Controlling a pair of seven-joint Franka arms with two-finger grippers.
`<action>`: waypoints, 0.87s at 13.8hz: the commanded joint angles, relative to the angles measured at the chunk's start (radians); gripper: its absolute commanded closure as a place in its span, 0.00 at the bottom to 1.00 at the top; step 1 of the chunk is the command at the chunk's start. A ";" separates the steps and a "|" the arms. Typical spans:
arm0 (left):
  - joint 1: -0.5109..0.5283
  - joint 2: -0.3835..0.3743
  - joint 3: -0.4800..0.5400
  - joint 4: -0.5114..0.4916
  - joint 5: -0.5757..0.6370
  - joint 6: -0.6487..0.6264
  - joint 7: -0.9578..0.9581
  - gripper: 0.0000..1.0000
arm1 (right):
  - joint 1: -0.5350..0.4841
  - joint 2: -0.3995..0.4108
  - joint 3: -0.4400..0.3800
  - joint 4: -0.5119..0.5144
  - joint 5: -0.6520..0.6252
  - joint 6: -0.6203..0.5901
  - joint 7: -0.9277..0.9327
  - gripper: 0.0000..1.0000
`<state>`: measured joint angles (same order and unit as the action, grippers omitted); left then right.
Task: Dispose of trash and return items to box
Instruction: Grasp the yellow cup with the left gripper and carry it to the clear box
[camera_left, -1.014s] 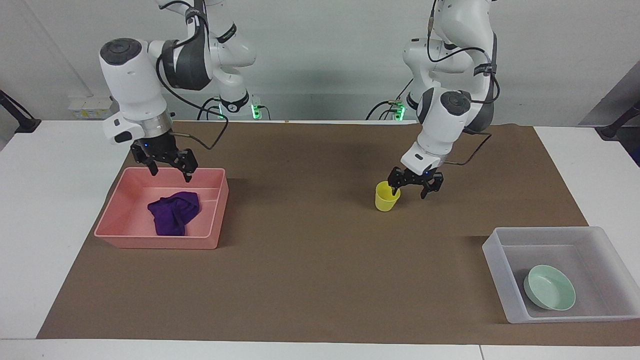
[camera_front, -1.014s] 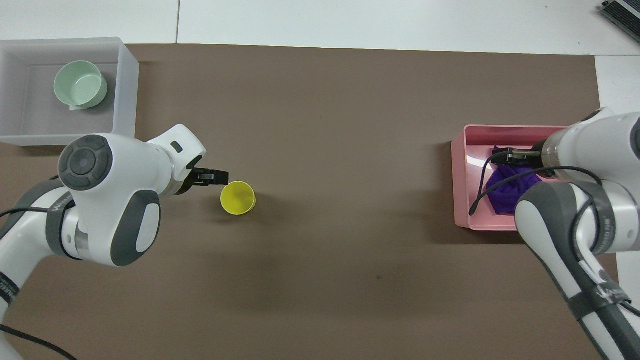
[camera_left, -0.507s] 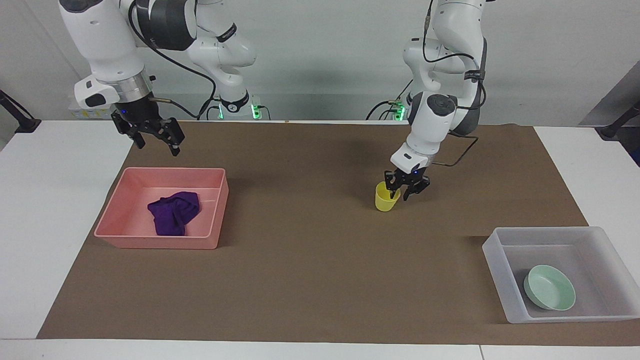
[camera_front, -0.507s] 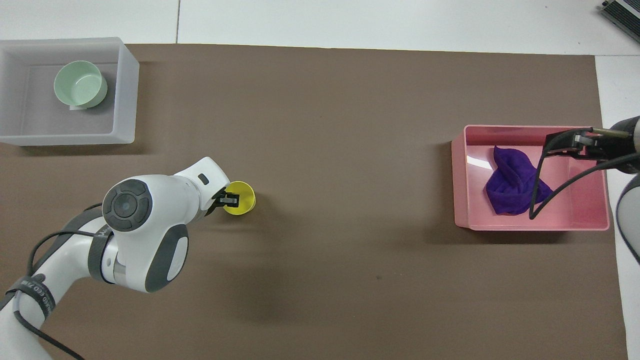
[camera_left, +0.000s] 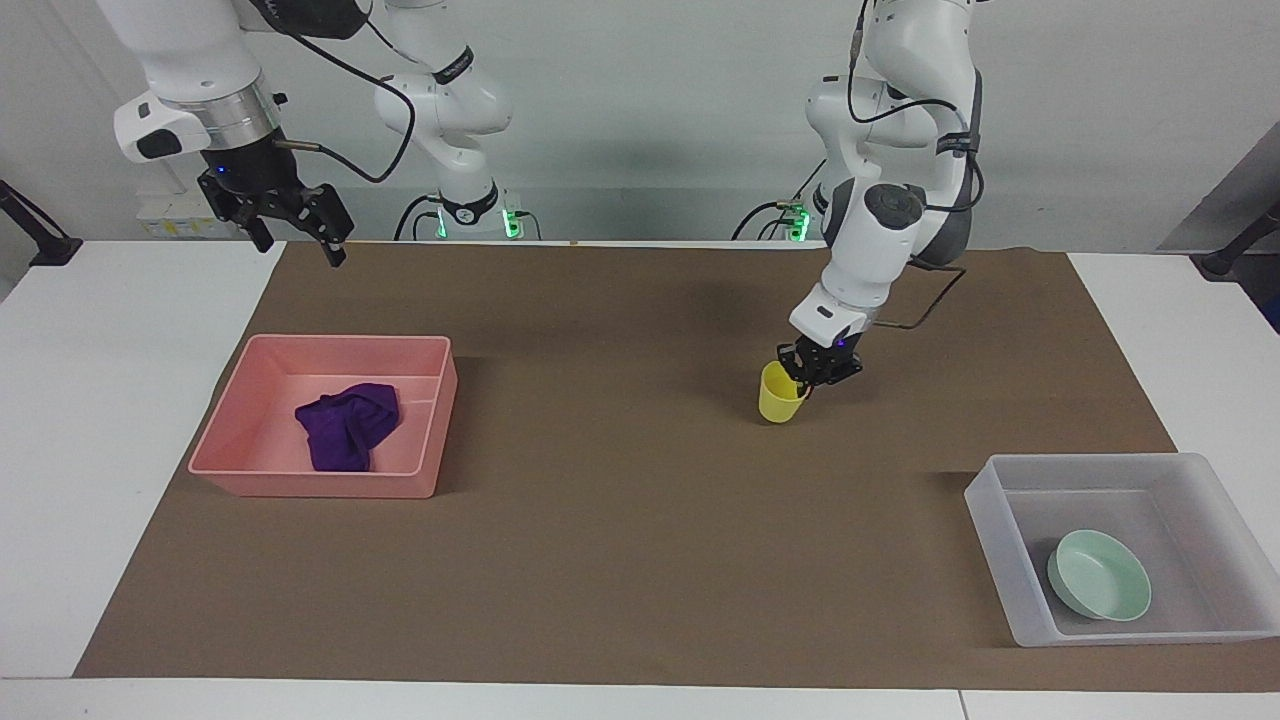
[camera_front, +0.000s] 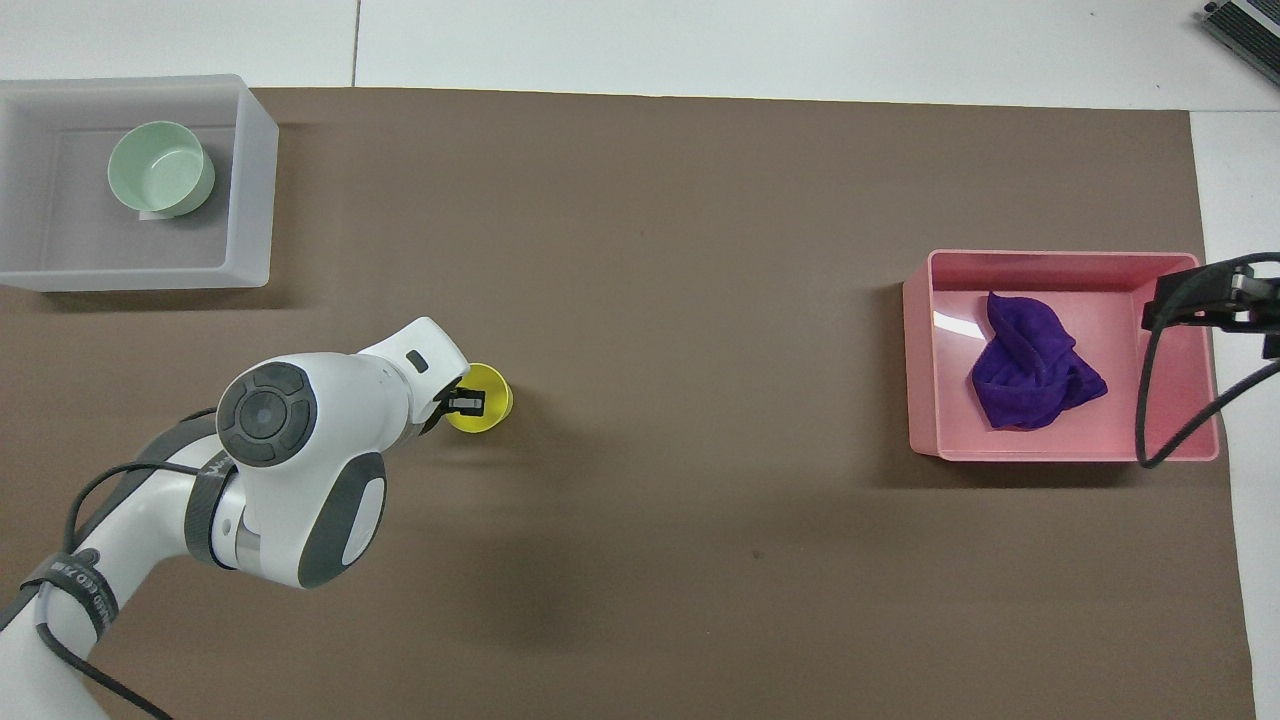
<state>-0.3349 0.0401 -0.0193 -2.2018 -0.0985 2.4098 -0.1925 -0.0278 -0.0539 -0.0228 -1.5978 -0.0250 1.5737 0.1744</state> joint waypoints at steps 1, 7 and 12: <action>0.091 -0.013 -0.002 0.097 0.006 -0.089 0.004 1.00 | -0.001 -0.030 0.006 -0.059 0.014 0.046 -0.024 0.00; 0.247 0.116 -0.002 0.411 0.134 -0.210 0.082 1.00 | -0.004 -0.029 0.006 -0.063 0.014 0.040 -0.027 0.00; 0.384 0.237 -0.004 0.608 0.134 -0.297 0.215 1.00 | -0.014 -0.029 0.003 -0.060 0.013 0.026 -0.045 0.00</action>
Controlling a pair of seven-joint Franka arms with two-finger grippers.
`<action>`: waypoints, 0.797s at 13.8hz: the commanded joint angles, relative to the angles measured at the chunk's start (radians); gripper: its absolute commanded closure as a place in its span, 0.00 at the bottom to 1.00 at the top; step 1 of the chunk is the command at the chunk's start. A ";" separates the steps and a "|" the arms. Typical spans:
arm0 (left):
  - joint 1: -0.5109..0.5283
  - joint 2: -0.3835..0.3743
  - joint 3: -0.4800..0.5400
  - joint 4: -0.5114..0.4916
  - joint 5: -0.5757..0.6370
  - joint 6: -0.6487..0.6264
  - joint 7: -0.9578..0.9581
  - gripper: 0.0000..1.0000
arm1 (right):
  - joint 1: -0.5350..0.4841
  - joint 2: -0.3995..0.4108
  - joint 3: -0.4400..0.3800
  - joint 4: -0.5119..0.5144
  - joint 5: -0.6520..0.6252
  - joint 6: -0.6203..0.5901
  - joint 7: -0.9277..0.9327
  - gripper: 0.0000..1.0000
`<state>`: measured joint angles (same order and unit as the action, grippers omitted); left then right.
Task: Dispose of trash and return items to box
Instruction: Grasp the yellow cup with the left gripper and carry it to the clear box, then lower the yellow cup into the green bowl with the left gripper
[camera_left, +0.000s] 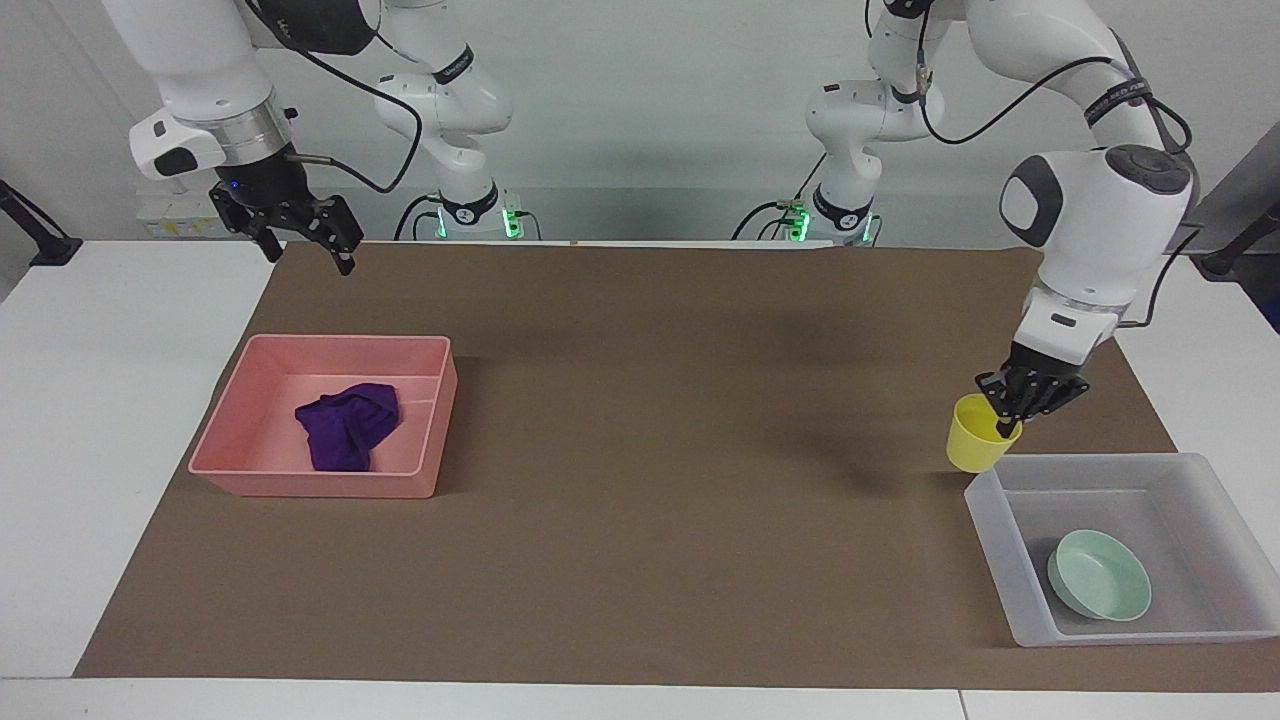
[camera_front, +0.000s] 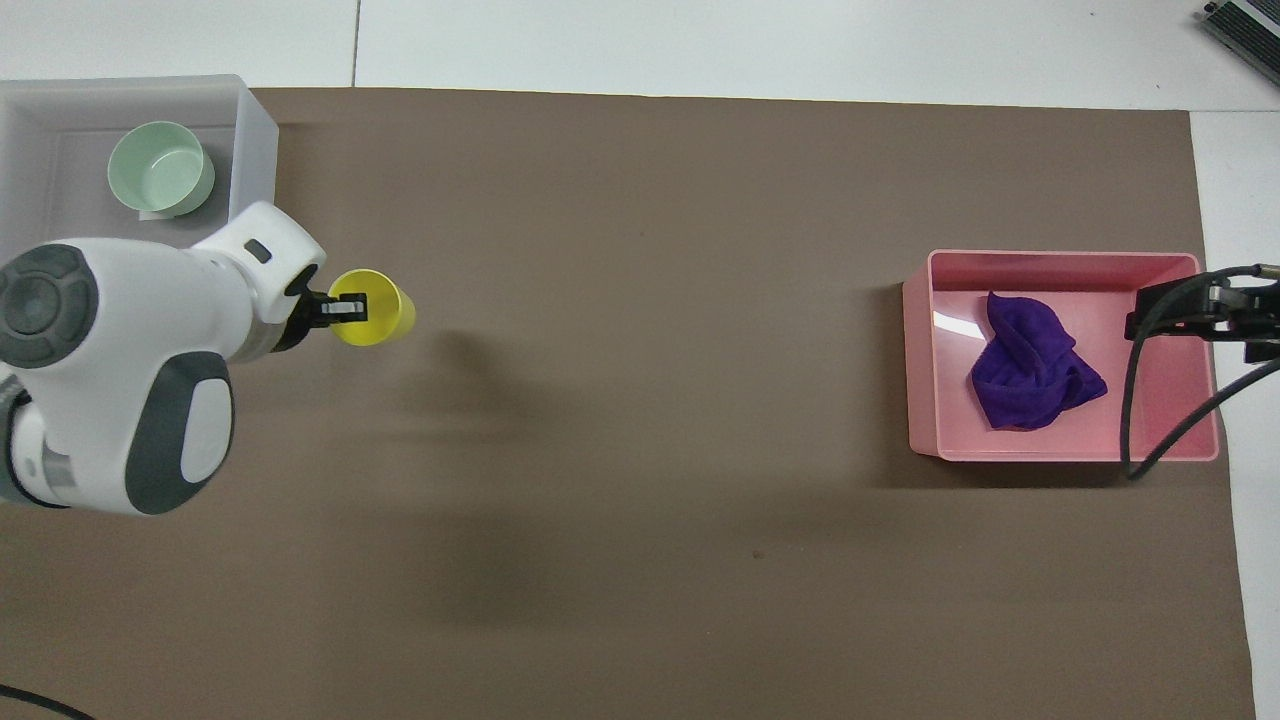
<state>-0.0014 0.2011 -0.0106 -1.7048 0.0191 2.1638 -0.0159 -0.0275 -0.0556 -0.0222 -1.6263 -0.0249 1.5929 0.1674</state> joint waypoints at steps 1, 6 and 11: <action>0.073 0.099 -0.012 0.132 0.013 -0.053 0.069 1.00 | 0.000 -0.026 -0.002 -0.027 0.008 -0.007 -0.042 0.00; 0.159 0.294 -0.020 0.357 -0.013 -0.084 0.093 1.00 | 0.022 -0.023 -0.040 -0.018 0.002 -0.011 -0.043 0.00; 0.213 0.466 -0.040 0.498 -0.014 -0.029 0.093 1.00 | -0.017 -0.023 0.018 -0.020 0.000 -0.010 -0.045 0.00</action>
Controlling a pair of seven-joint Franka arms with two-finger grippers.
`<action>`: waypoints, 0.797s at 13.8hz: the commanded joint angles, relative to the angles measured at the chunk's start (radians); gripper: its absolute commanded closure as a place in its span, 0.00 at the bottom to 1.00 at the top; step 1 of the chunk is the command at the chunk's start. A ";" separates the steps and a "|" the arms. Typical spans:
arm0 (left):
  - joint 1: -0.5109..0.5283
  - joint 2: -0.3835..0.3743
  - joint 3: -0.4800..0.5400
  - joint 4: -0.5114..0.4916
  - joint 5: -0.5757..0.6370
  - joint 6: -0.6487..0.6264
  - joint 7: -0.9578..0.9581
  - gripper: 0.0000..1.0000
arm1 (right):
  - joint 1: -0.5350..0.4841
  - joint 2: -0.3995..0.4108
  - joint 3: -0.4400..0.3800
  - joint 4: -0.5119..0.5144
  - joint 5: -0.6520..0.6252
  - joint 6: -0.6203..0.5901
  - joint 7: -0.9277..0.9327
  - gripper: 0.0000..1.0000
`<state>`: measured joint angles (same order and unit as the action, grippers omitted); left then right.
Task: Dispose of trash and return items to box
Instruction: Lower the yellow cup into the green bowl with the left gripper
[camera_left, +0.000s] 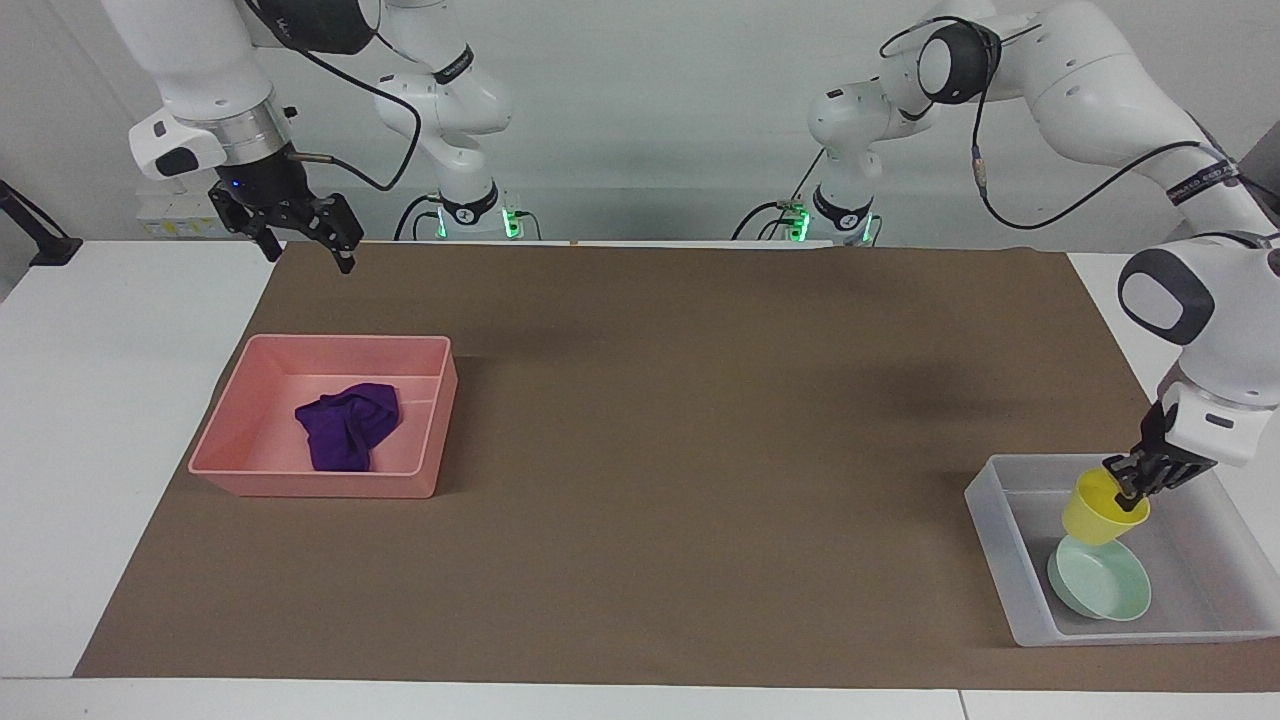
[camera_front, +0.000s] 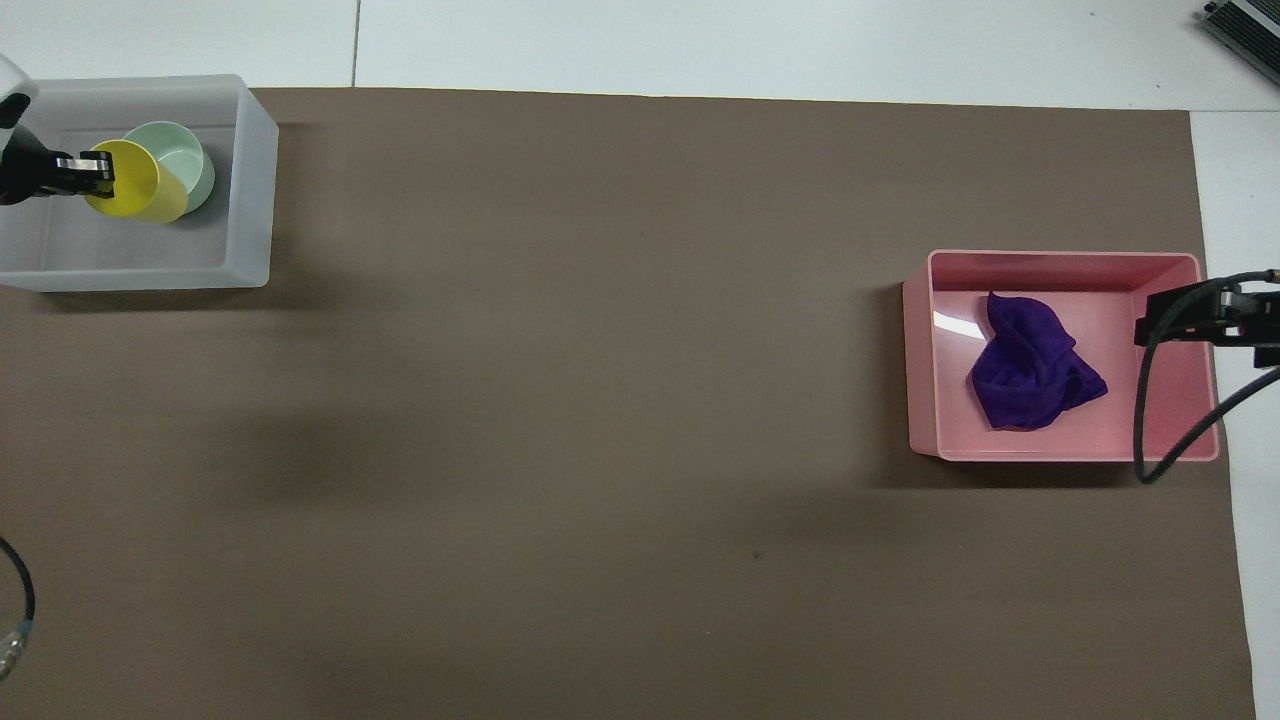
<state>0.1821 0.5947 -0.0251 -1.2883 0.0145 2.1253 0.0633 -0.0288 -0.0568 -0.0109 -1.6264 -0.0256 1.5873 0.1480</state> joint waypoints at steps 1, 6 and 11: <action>0.036 0.095 -0.033 0.089 -0.011 0.027 0.013 1.00 | 0.001 -0.023 -0.007 -0.023 0.001 -0.006 -0.025 0.00; 0.057 0.137 -0.039 0.107 -0.049 0.091 0.009 1.00 | -0.003 -0.028 -0.014 -0.030 0.012 -0.010 -0.019 0.00; 0.059 0.102 -0.033 0.001 -0.080 0.174 0.009 1.00 | -0.005 -0.028 -0.014 -0.026 0.015 -0.015 -0.022 0.00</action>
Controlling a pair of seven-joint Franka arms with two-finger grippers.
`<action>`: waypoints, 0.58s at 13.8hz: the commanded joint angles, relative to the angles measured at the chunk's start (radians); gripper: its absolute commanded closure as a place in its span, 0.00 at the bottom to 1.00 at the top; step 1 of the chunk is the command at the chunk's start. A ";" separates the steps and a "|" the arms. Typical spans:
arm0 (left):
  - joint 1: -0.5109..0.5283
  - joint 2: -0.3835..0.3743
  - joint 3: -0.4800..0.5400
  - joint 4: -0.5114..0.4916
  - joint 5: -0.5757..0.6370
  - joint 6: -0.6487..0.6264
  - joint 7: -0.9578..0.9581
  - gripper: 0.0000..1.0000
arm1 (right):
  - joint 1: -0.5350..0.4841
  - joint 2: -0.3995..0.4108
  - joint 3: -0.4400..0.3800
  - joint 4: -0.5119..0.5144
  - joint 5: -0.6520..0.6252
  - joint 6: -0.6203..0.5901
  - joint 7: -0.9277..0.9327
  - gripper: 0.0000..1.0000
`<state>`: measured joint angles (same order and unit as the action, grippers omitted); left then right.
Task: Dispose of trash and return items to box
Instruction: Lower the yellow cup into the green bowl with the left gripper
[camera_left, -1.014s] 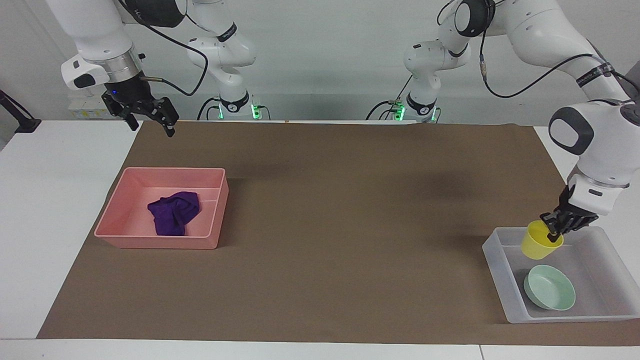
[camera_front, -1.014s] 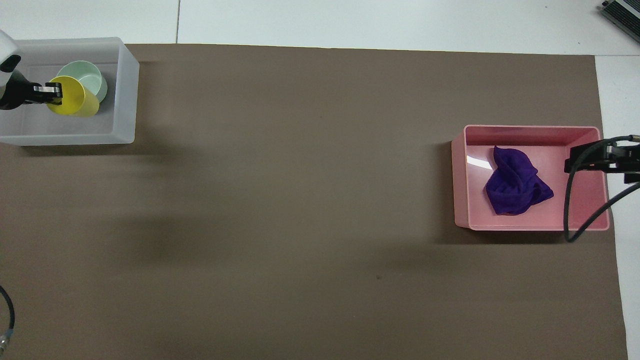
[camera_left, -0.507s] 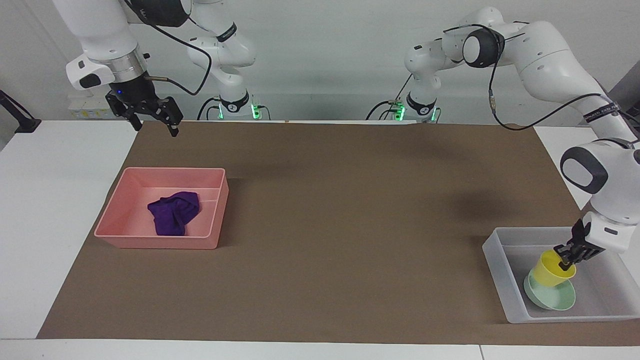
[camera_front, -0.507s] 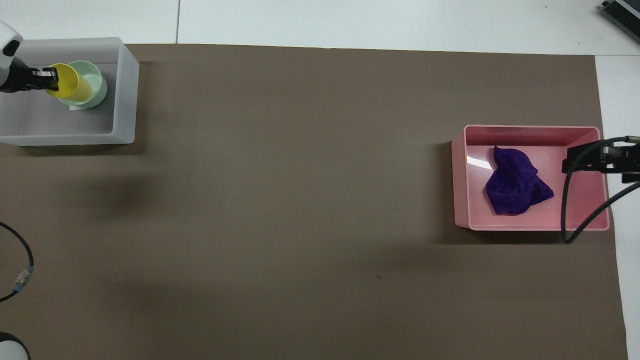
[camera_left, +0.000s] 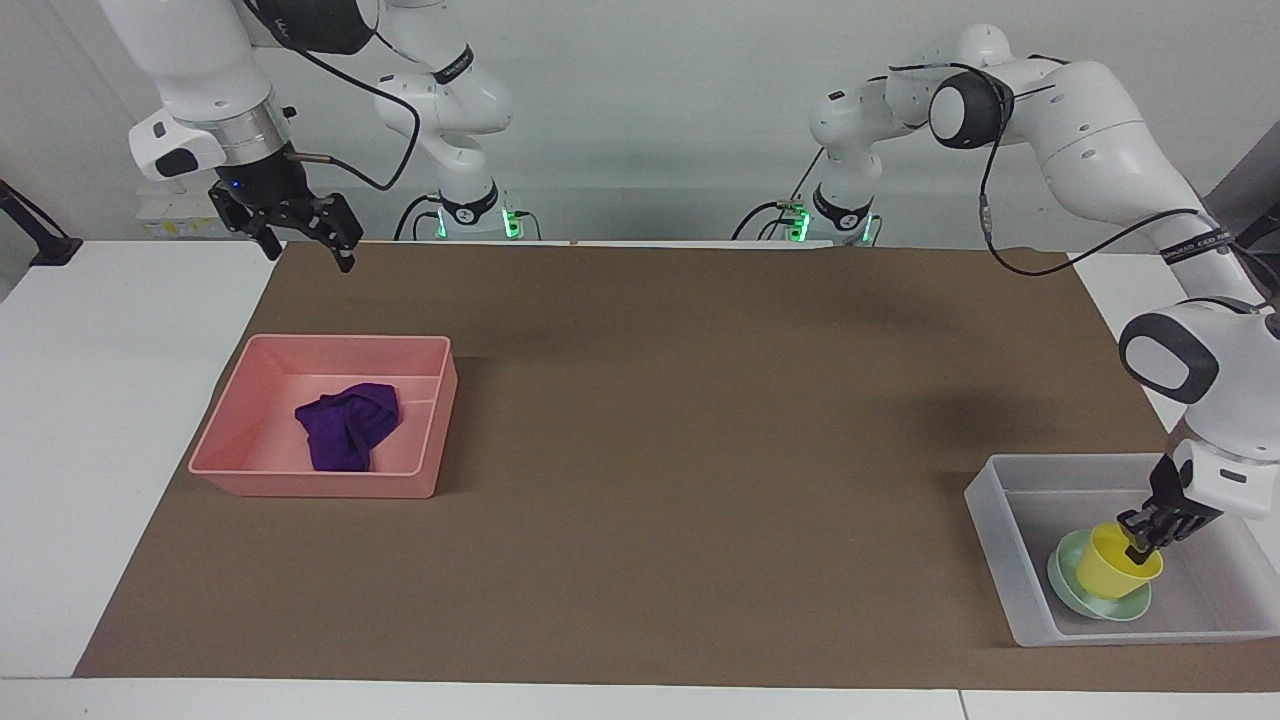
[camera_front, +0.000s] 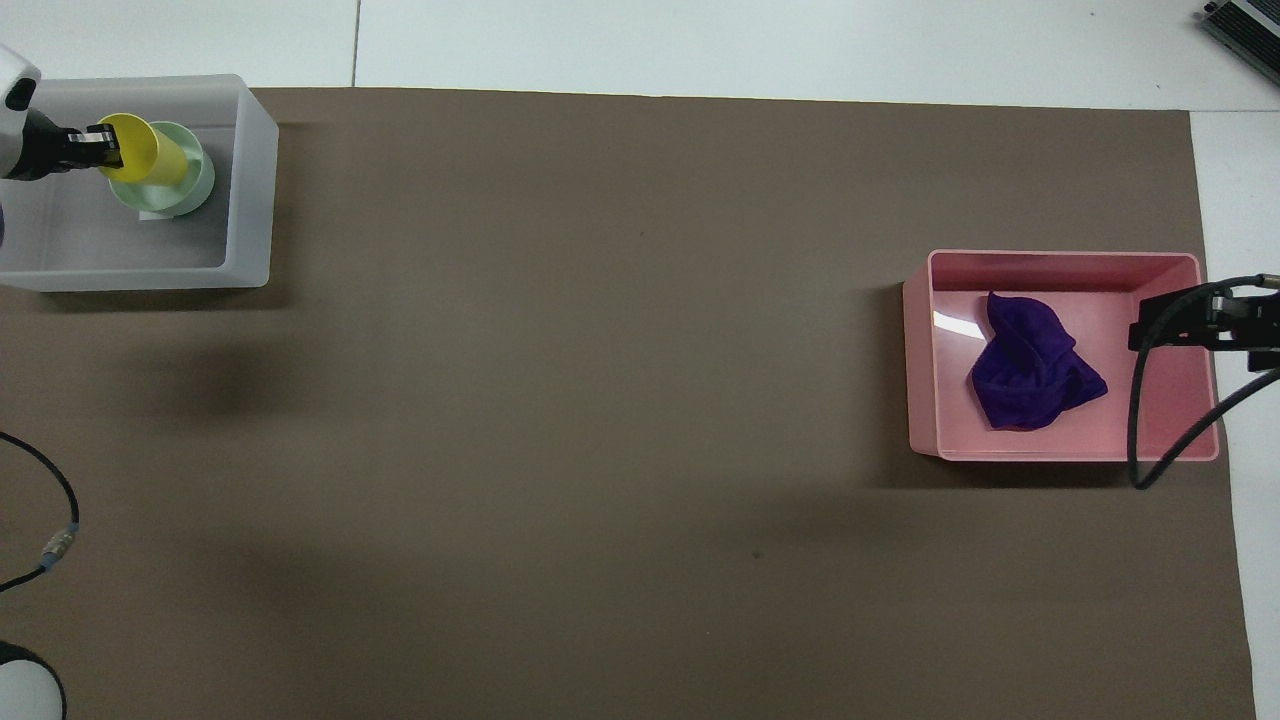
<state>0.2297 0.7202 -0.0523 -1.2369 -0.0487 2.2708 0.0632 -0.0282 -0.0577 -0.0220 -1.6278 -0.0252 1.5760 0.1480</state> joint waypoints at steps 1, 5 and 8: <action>0.014 -0.030 -0.004 -0.062 -0.017 0.024 0.009 1.00 | -0.006 -0.027 -0.003 -0.024 0.014 -0.004 -0.022 0.00; 0.017 -0.041 -0.004 -0.062 -0.016 -0.026 0.009 0.57 | -0.006 -0.027 -0.003 -0.024 0.014 -0.004 -0.024 0.00; 0.016 -0.067 -0.004 -0.070 -0.017 -0.036 0.014 0.01 | -0.006 -0.027 -0.003 -0.024 0.014 -0.004 -0.022 0.00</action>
<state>0.2380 0.7079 -0.0515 -1.2631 -0.0498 2.2568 0.0631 -0.0282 -0.0592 -0.0220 -1.6278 -0.0251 1.5760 0.1480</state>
